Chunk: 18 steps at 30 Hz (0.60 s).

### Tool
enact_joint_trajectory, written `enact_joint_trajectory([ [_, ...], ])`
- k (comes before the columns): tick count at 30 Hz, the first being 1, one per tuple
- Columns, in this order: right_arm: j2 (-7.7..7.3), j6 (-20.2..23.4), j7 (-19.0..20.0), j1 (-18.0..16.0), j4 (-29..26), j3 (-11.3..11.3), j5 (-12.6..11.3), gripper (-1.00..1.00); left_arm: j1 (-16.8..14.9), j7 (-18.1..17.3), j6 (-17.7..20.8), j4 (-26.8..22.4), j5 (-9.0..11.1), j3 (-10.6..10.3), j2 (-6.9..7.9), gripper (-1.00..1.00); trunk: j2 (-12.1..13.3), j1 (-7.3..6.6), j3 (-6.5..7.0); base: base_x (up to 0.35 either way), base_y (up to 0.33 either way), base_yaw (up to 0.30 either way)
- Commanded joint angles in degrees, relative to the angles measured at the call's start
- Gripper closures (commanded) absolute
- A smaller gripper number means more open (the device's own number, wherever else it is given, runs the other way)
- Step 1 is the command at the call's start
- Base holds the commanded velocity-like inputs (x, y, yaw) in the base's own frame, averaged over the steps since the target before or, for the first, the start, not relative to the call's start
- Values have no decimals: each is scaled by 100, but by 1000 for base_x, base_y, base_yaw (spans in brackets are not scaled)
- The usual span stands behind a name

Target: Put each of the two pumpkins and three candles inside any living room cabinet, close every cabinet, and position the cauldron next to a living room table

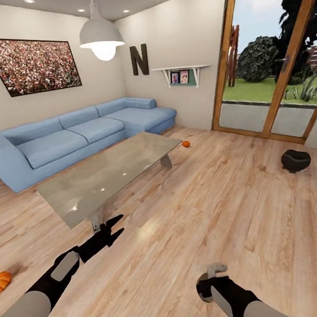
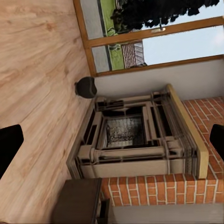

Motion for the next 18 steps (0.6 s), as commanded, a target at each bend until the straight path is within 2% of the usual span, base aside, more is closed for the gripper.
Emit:
enact_joint_trajectory([
  [1, 3, 1, -3, -1, -2, -81, -1, 100, -1, 0, 0, 0, 0, 0, 0, -100, 0, 0, 0, 0, 0, -285],
  [6, 19, 6, -8, -1, 3, -202, 2, 100, 0, 0, 0, 1, 0, 0, 0, -100, 0, 0, 0, 0, 0, -285],
  [18, 4, 16, 4, -1, 7, -218, 2, 100, -2, 0, 0, 1, 0, 0, 0, -100, 0, 0, 0, 0, 0, -285],
])
